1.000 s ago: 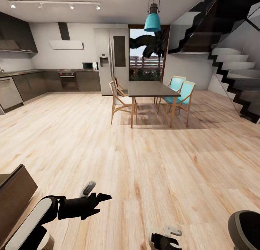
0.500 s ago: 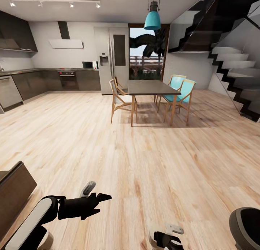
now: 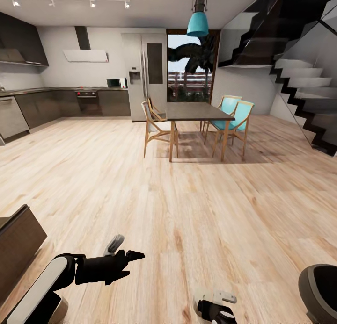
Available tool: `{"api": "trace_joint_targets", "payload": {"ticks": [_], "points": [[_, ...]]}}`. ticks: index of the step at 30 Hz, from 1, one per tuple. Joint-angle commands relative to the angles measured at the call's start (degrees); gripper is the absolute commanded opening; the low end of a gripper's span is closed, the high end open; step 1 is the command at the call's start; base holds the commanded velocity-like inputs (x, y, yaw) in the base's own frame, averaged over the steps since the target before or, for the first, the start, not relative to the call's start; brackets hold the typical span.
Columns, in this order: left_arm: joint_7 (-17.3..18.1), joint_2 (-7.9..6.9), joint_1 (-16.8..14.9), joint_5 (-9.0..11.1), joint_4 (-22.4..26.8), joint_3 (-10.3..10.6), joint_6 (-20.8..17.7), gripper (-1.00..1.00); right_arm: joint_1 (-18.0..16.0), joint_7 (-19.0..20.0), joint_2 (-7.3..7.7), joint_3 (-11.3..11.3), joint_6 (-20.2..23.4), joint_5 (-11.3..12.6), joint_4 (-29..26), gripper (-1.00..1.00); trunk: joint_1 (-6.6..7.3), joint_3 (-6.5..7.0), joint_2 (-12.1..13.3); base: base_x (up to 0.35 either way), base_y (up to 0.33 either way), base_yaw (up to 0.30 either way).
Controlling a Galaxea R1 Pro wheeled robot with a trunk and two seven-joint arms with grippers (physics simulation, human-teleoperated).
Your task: Place each of the two pumpkins and all three candles from the living room inside a cabinet in the living room (use any cabinet), then make sure every cabinet is closed, and position the cauldron so it is next to a table in the living room.
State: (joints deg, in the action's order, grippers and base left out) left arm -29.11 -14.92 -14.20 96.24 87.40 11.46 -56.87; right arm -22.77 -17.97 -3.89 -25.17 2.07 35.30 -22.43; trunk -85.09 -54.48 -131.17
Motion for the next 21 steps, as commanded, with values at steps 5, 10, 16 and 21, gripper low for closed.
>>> {"api": "trace_joint_targets", "payload": {"ticks": [5, 10, 16, 21], "points": [[-0.6, -0.02, 0.0, 0.6, 0.0, 0.1, 0.0, 1.0, -0.1, -0.5, 0.03, -0.5, 0.2, 0.3, -0.1, 1.0, -1.09, -0.96, -2.0, 0.0, 0.0, 0.0], [-0.5, -0.04, 0.0, 0.6, 0.0, 0.1, 0.0, 1.0, 0.0, -0.5, -0.04, -0.5, 0.2, 0.3, -0.1, 1.0, -2.19, -1.85, -4.0, 0.0, 0.0, 0.0], [-0.5, -0.1, 0.0, 0.7, 0.0, 0.1, 0.0, 1.0, 0.0, -0.5, -0.11, -0.5, 0.2, 0.3, -0.1, 1.0, -3.51, -2.93, -6.5, 0.0, 0.0, 0.0], [-0.5, -0.04, 0.0, 0.7, 0.0, 0.1, 0.0, 1.0, 0.0, -0.5, -0.11, -0.5, 0.2, 0.3, -0.1, 1.0, -4.61, -3.83, -8.5, 0.0, 0.0, 0.0]]}}
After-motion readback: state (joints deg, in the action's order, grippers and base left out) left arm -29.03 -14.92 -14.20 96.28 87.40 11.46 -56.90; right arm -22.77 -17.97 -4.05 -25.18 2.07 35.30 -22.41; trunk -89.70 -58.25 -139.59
